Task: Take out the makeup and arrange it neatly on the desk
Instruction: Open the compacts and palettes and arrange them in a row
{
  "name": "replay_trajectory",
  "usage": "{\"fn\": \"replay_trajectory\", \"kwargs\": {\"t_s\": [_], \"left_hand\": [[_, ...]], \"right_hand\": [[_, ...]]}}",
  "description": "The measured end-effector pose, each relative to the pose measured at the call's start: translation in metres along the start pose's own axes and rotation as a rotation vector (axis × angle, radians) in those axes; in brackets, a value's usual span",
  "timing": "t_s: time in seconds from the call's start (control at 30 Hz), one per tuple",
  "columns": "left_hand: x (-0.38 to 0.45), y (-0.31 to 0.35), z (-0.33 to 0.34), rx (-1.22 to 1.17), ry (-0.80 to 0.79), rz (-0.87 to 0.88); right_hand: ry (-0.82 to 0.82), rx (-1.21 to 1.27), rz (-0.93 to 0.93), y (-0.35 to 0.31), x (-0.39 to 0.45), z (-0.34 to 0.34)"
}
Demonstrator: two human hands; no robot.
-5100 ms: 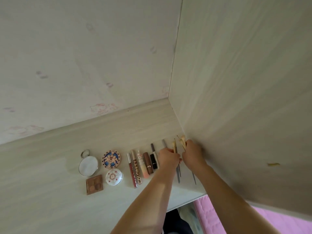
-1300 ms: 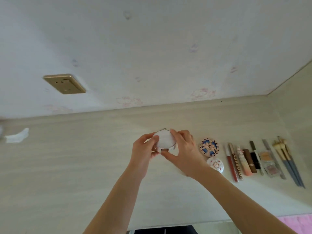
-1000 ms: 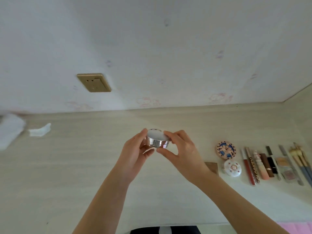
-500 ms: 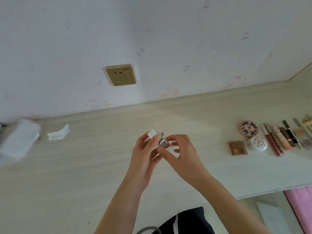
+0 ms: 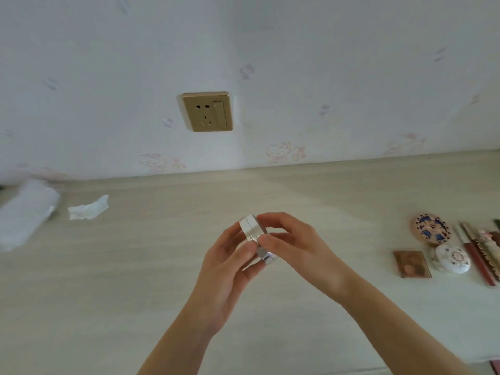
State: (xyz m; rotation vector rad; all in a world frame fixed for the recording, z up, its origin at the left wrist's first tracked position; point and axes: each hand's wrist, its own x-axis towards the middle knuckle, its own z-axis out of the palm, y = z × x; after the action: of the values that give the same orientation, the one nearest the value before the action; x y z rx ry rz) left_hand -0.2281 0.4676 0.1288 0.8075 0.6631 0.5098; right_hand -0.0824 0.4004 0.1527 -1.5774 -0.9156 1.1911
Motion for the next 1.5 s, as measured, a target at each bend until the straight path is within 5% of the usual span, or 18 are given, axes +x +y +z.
{"fn": "replay_trajectory", "kwargs": {"t_s": [0.43, 0.9, 1.5], "left_hand": [[0.062, -0.063, -0.072, 0.247, -0.080, 0.320], [-0.015, -0.120, -0.068, 0.445, 0.091, 0.568], [-0.058, -0.134, -0.064, 0.472, -0.039, 0.661]], "right_hand": [[0.027, -0.262, -0.432, 0.107, 0.058, 0.009], [-0.024, -0.423, -0.546, 0.130, -0.029, 0.026], [-0.089, -0.670, -0.685, 0.131, -0.088, 0.032]]}}
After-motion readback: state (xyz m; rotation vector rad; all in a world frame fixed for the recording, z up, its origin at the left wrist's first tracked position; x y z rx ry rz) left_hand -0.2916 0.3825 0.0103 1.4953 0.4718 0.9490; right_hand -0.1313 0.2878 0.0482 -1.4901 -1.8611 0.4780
